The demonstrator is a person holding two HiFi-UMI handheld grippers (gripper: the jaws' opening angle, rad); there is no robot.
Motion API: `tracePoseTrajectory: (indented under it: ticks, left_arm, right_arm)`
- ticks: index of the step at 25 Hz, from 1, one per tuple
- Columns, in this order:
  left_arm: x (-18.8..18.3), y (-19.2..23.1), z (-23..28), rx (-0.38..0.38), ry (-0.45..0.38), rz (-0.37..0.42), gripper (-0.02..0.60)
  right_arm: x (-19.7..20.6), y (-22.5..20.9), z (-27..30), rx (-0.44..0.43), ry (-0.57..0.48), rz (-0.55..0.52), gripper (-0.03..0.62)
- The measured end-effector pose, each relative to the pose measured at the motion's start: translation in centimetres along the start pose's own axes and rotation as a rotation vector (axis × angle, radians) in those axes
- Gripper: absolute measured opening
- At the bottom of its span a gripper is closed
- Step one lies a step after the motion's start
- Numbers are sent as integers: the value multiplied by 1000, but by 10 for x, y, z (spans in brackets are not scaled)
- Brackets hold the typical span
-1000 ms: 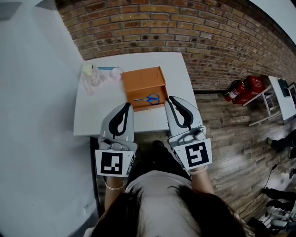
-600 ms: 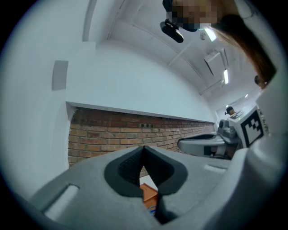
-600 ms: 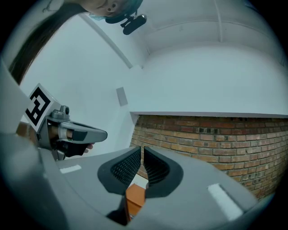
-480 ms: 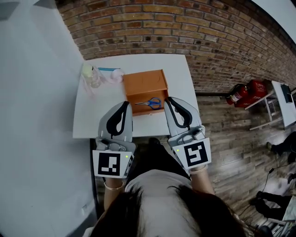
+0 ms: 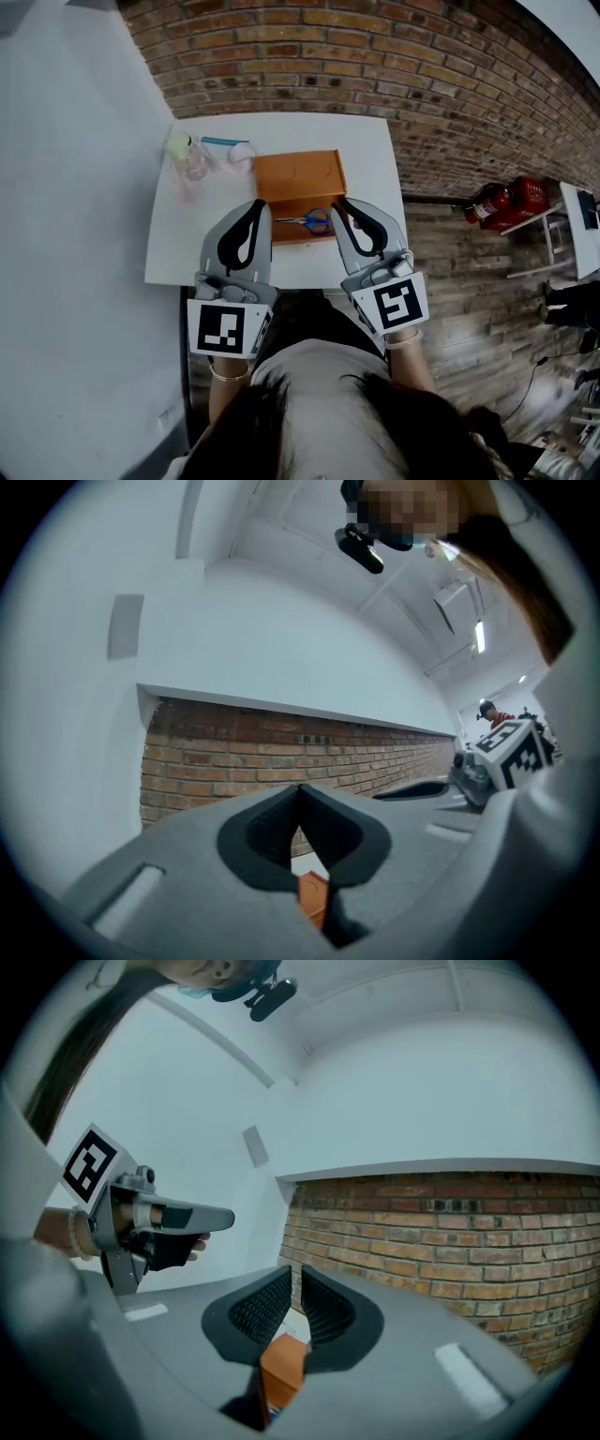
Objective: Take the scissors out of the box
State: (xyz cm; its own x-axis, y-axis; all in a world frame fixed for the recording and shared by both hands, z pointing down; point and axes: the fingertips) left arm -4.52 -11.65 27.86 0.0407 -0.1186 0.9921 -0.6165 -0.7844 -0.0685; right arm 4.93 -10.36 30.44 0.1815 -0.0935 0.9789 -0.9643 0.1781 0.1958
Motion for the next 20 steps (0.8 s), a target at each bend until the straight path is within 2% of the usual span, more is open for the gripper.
tracePoseTrajectory:
  ticks: [20]
  left_arm:
    - [12, 50, 45, -81, 14, -23, 2]
  right_arm:
    - [107, -10, 66, -200, 255, -66, 55]
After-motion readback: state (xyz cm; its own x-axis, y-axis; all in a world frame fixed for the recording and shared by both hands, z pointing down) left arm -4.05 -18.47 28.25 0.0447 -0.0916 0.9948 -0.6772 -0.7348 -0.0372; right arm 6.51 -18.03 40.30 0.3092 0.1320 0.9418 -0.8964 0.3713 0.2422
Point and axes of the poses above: the fingertips, and each gripper's own axes: z forward along the fingers, y to its left, x out of its underside, and after that the axes turned 11 degrees about x, right-handed
